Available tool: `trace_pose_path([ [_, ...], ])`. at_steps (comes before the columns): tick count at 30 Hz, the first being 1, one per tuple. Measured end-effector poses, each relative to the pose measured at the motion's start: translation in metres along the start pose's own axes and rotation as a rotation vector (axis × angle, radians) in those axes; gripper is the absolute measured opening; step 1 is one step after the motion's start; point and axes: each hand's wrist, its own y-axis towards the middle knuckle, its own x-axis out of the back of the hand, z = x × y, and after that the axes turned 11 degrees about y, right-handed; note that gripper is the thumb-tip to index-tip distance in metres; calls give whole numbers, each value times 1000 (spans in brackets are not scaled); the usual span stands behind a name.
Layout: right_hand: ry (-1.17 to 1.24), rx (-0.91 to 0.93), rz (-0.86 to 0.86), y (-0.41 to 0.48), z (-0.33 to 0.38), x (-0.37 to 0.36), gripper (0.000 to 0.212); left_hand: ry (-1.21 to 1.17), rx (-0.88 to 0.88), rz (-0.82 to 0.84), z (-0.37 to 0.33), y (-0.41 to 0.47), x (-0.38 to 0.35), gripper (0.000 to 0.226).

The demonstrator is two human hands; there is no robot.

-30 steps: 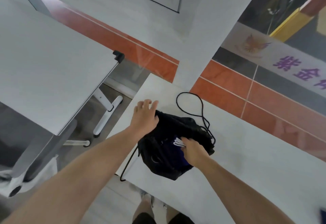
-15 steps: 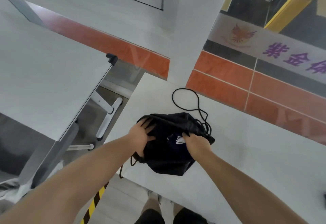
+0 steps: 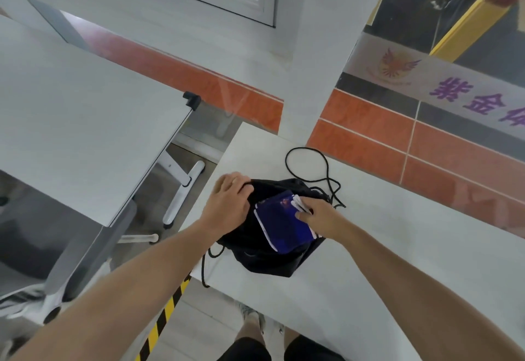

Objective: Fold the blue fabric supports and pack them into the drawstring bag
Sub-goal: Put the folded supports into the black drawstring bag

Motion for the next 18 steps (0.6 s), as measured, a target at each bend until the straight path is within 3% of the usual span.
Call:
trace_pose_path([
  [2, 103, -7, 33, 1, 6, 2, 17, -82, 220, 92, 2, -4, -4, 40],
  [7, 570, -92, 266, 12, 9, -16, 27, -650, 604, 180, 8, -5, -4, 47],
  [9, 528, -125, 215, 24, 7, -35, 26, -729, 695, 121, 10, -7, -2, 45],
  [11, 267, -131, 83, 38, 1, -55, 28, -650, 725, 60, 12, -13, -1, 41],
  [13, -109, -139, -14, 48, -2, -70, 30, -459, 582, 26, 9, -21, -5, 33],
  [15, -441, -114, -115, 46, 5, -72, 29, -283, 317, 16, 2, -29, -11, 27],
  [18, -738, 199, -279, 31, 14, -58, 23, -176, -36, 58, -16, -29, -18, 29],
])
